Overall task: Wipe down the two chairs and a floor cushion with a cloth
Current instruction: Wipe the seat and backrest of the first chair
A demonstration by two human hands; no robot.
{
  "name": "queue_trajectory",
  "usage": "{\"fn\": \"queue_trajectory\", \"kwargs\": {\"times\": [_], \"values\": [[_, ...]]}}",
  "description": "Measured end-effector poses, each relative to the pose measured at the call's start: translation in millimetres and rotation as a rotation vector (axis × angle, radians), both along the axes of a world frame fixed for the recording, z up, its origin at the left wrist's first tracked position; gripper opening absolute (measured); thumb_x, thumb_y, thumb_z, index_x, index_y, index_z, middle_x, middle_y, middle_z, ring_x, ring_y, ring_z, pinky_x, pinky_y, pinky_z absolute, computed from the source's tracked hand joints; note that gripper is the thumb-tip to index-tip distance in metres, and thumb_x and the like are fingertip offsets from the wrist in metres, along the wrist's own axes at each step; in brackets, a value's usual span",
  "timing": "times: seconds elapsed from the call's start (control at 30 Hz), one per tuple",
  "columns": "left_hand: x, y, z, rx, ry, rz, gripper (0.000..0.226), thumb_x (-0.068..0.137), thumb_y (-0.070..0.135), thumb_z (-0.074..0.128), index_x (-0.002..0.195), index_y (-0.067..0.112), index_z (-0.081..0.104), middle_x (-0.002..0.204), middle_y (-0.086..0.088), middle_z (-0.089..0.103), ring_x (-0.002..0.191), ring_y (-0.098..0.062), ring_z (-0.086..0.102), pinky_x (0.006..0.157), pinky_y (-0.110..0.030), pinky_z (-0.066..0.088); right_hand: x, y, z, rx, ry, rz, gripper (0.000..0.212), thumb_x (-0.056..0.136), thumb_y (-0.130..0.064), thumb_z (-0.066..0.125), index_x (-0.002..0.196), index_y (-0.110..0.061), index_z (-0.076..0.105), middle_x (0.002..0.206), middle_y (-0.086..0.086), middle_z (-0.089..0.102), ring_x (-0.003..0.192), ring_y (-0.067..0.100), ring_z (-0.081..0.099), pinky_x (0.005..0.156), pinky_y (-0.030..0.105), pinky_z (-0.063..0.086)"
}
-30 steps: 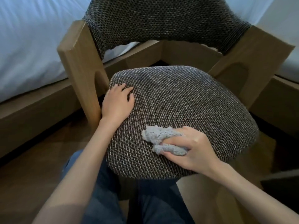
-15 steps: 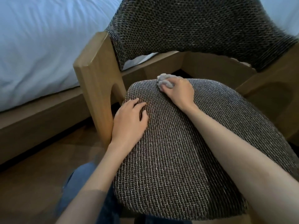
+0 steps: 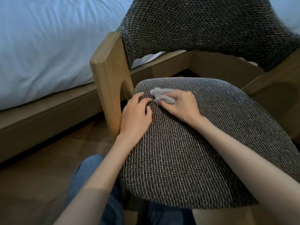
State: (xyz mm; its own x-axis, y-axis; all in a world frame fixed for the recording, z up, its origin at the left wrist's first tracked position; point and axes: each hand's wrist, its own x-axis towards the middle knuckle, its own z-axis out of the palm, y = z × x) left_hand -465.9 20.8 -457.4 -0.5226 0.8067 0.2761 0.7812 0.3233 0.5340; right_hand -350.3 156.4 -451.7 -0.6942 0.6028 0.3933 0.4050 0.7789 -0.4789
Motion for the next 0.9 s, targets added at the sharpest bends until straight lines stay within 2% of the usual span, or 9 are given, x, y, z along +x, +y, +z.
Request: {"fn": "queue_trajectory", "kwargs": {"times": [0.1,0.23,0.37,0.5,0.63,0.8,0.9], "values": [[2.4,-7.1,4.6,0.031,-0.044,-0.047,0.033,0.098,0.014,0.046,0.129,0.015,0.058,0.144,-0.003,0.042,0.134,-0.019,0.038,0.111,-0.032,0.03,38.5,-48.3,1.7,-0.026,0.009,0.036,0.016,0.082,-0.042,0.072,0.092,-0.03,0.077,0.092,-0.01,0.074,0.08,0.007,0.066,0.071,0.036,0.056],[11.3,-31.0,5.2,0.027,-0.082,-0.126,0.034,0.098,0.013,0.044,0.129,0.017,0.058,0.148,-0.002,0.038,0.137,-0.019,0.034,0.114,-0.037,0.03,81.4,-107.3,4.5,0.005,0.016,0.03,0.018,0.078,-0.038,0.078,0.089,-0.023,0.078,0.087,-0.007,0.073,0.079,0.013,0.066,0.07,0.039,0.055],[24.5,-73.1,-1.6,0.115,-0.139,-0.212,0.031,0.098,0.014,0.047,0.125,0.018,0.061,0.14,0.002,0.047,0.132,-0.012,0.039,0.11,-0.025,0.028,102.6,-151.3,5.4,0.09,0.092,0.065,0.021,0.077,-0.04,0.075,0.086,-0.021,0.077,0.087,-0.005,0.073,0.077,0.019,0.065,0.066,0.038,0.054],[26.7,-117.4,-10.4,0.343,-0.093,-0.119,0.024,0.094,0.01,0.055,0.114,0.016,0.065,0.116,0.002,0.061,0.108,-0.006,0.055,0.094,-0.019,0.043,98.3,-180.7,-1.0,0.152,0.145,0.188,0.02,0.078,-0.04,0.072,0.084,-0.021,0.077,0.094,-0.005,0.072,0.071,0.02,0.06,0.059,0.035,0.051],[7.1,-135.8,-16.7,0.418,-0.175,0.06,0.02,0.091,0.014,0.062,0.111,0.013,0.06,0.108,0.0,0.052,0.089,-0.003,0.054,0.078,-0.029,0.053,75.0,-180.9,-0.8,0.222,0.118,0.279,0.022,0.08,-0.043,0.071,0.085,-0.022,0.077,0.095,-0.003,0.072,0.071,0.016,0.056,0.057,0.032,0.05],[-18.5,-130.4,-13.2,0.386,-0.32,0.073,0.041,0.092,0.023,0.061,0.131,0.019,0.048,0.12,0.001,0.052,0.1,-0.008,0.058,0.081,-0.02,0.051,24.2,-145.1,16.5,0.086,0.058,0.092,0.024,0.081,-0.045,0.07,0.094,-0.026,0.076,0.095,-0.004,0.071,0.088,0.018,0.062,0.071,0.029,0.048],[-26.8,-125.3,-10.0,0.376,-0.342,0.015,0.045,0.094,0.025,0.058,0.137,0.024,0.046,0.127,0.004,0.053,0.105,-0.006,0.059,0.083,-0.02,0.052,9.4,-144.5,16.0,0.154,0.016,0.069,0.023,0.081,-0.046,0.07,0.094,-0.028,0.075,0.095,-0.006,0.071,0.089,0.017,0.061,0.071,0.028,0.047]]}}
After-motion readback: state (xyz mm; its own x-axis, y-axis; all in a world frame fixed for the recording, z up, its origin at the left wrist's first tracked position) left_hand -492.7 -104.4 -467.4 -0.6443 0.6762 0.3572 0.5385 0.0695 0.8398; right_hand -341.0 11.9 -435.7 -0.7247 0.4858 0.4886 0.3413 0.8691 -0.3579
